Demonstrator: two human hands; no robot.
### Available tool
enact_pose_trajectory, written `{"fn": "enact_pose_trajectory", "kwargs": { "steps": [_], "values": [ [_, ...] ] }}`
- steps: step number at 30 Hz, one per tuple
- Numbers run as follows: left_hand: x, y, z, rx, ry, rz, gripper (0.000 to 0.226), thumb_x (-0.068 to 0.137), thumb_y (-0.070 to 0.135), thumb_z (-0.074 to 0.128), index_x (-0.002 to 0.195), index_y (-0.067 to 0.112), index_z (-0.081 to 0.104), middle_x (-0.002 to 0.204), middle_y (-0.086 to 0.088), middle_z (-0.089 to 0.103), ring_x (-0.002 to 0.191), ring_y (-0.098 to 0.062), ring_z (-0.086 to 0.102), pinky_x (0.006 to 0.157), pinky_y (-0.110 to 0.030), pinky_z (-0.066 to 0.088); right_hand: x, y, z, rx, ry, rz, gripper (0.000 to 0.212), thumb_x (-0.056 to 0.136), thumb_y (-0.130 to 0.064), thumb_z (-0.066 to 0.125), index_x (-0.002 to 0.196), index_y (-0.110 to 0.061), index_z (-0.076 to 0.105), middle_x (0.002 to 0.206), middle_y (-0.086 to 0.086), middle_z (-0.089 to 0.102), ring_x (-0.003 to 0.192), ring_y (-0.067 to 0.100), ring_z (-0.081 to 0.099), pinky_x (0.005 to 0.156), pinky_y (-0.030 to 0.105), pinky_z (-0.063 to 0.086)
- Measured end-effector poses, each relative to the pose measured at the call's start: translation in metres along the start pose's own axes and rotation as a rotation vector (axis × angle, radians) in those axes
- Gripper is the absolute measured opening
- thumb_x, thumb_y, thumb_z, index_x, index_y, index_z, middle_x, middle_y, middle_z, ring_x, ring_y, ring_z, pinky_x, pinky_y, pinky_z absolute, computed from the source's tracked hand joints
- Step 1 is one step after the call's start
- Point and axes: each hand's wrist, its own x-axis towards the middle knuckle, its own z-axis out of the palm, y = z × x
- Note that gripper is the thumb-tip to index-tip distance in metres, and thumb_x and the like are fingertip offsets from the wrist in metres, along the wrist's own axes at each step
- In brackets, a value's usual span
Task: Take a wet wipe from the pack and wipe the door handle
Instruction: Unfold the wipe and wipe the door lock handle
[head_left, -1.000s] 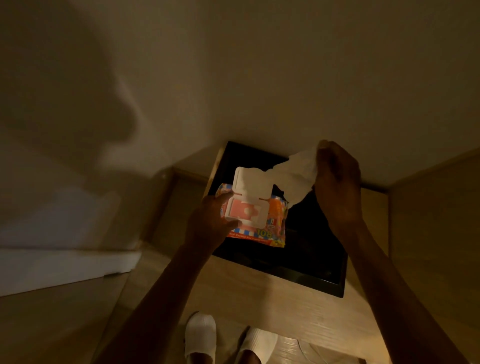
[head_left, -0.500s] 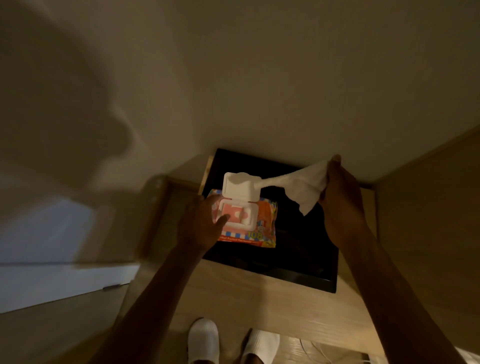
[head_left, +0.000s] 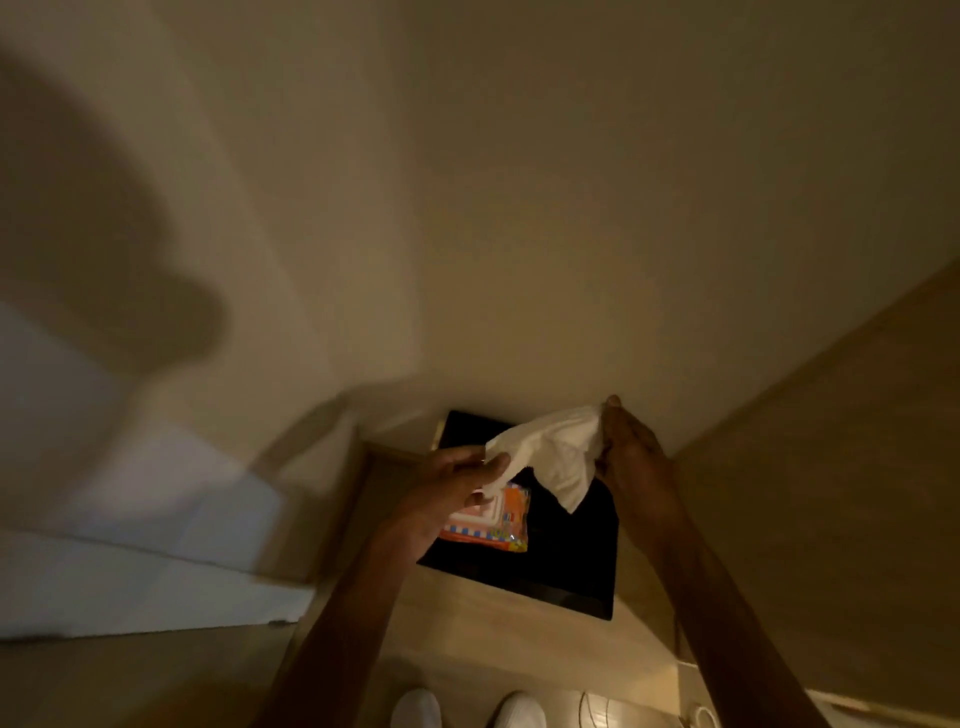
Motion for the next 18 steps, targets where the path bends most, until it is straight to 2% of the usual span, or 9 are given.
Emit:
{"fn": "enact_pose_trajectory", "kwargs": {
  "steps": [2, 4, 6, 8, 10, 13, 14, 16, 18],
  "values": [
    [-0.027, 0.028, -0.001, -0.015, 0.018, 0.043, 0.032, 0.077, 0.027, 0.076, 0.104, 0.012, 0.072, 0.108, -0.010, 0.073, 0.099, -0.017, 0.069, 0.081, -0.030, 0.055, -0.030, -0.027, 0.002, 0.014, -0.050, -0.030, 0.031, 0.099, -0.037, 0.043, 0.098, -0.013, 0.062, 0.078, -0.004, 0.067, 0.077, 0.011, 0.065, 0.073, 0.026, 0.051],
    [-0.053, 0.056, -0.001, -0.040, 0.042, 0.102, 0.033, 0.080, 0.025, 0.074, 0.108, 0.009, 0.070, 0.111, -0.012, 0.072, 0.106, -0.020, 0.068, 0.092, -0.034, 0.053, -0.057, -0.050, 0.005, 0.027, -0.126, -0.057, 0.027, 0.097, -0.035, 0.048, 0.082, -0.015, 0.058, 0.072, -0.004, 0.066, 0.074, 0.012, 0.065, 0.072, 0.028, 0.052],
    [-0.082, 0.080, 0.001, -0.020, 0.041, 0.186, 0.028, 0.083, 0.025, 0.071, 0.107, 0.010, 0.070, 0.108, -0.011, 0.073, 0.104, -0.021, 0.069, 0.094, -0.034, 0.051, -0.079, -0.065, 0.007, 0.011, -0.207, -0.065, 0.019, 0.095, -0.028, 0.055, 0.083, -0.013, 0.058, 0.081, 0.003, 0.069, 0.081, 0.018, 0.066, 0.072, 0.030, 0.054],
    [-0.109, 0.100, 0.001, 0.031, 0.065, 0.278, 0.022, 0.085, 0.026, 0.069, 0.104, 0.014, 0.071, 0.103, -0.008, 0.075, 0.100, -0.022, 0.070, 0.089, -0.031, 0.053, -0.098, -0.077, 0.010, 0.034, -0.298, -0.056, 0.009, 0.090, -0.016, 0.062, 0.090, -0.009, 0.056, 0.095, 0.012, 0.068, 0.091, 0.025, 0.066, 0.075, 0.031, 0.057],
    [-0.134, 0.117, -0.002, 0.095, 0.112, 0.361, 0.020, 0.086, 0.025, 0.068, 0.104, 0.017, 0.071, 0.102, -0.005, 0.075, 0.099, -0.020, 0.070, 0.086, -0.029, 0.053, -0.111, -0.087, 0.015, 0.084, -0.358, -0.057, 0.013, 0.087, -0.004, 0.063, 0.088, -0.011, 0.052, 0.097, 0.015, 0.065, 0.093, 0.026, 0.064, 0.077, 0.031, 0.057],
    [-0.164, 0.137, -0.008, 0.122, 0.151, 0.432, 0.020, 0.087, 0.020, 0.067, 0.105, 0.011, 0.069, 0.106, -0.014, 0.072, 0.103, -0.029, 0.068, 0.089, -0.039, 0.056, -0.126, -0.097, 0.027, 0.152, -0.413, -0.051, 0.020, 0.085, 0.006, 0.060, 0.087, -0.012, 0.052, 0.096, 0.013, 0.064, 0.092, 0.027, 0.062, 0.074, 0.030, 0.057],
    [-0.172, 0.144, -0.010, 0.133, 0.175, 0.451, 0.022, 0.087, 0.016, 0.067, 0.108, 0.007, 0.068, 0.107, -0.018, 0.071, 0.103, -0.032, 0.067, 0.086, -0.040, 0.058, -0.129, -0.099, 0.032, 0.195, -0.447, -0.035, 0.018, 0.085, 0.004, 0.061, 0.091, -0.012, 0.054, 0.097, 0.013, 0.064, 0.093, 0.027, 0.061, 0.073, 0.030, 0.057],
    [-0.192, 0.154, -0.014, 0.164, 0.214, 0.487, 0.027, 0.087, 0.010, 0.066, 0.113, 0.002, 0.066, 0.110, -0.022, 0.069, 0.101, -0.031, 0.068, 0.078, -0.035, 0.060, -0.134, -0.101, 0.042, 0.267, -0.534, 0.030, 0.016, 0.087, -0.013, 0.065, 0.101, -0.011, 0.058, 0.105, 0.013, 0.064, 0.100, 0.029, 0.060, 0.081, 0.034, 0.053],
    [-0.212, 0.163, -0.019, 0.205, 0.232, 0.528, 0.026, 0.086, 0.010, 0.067, 0.112, 0.004, 0.067, 0.108, -0.020, 0.070, 0.096, -0.026, 0.069, 0.074, -0.035, 0.058, -0.134, -0.103, 0.052, 0.280, -0.598, 0.141, 0.039, 0.090, -0.033, 0.061, 0.118, -0.006, 0.061, 0.123, 0.014, 0.063, 0.116, 0.031, 0.057, 0.101, 0.043, 0.044]
  ]
}}
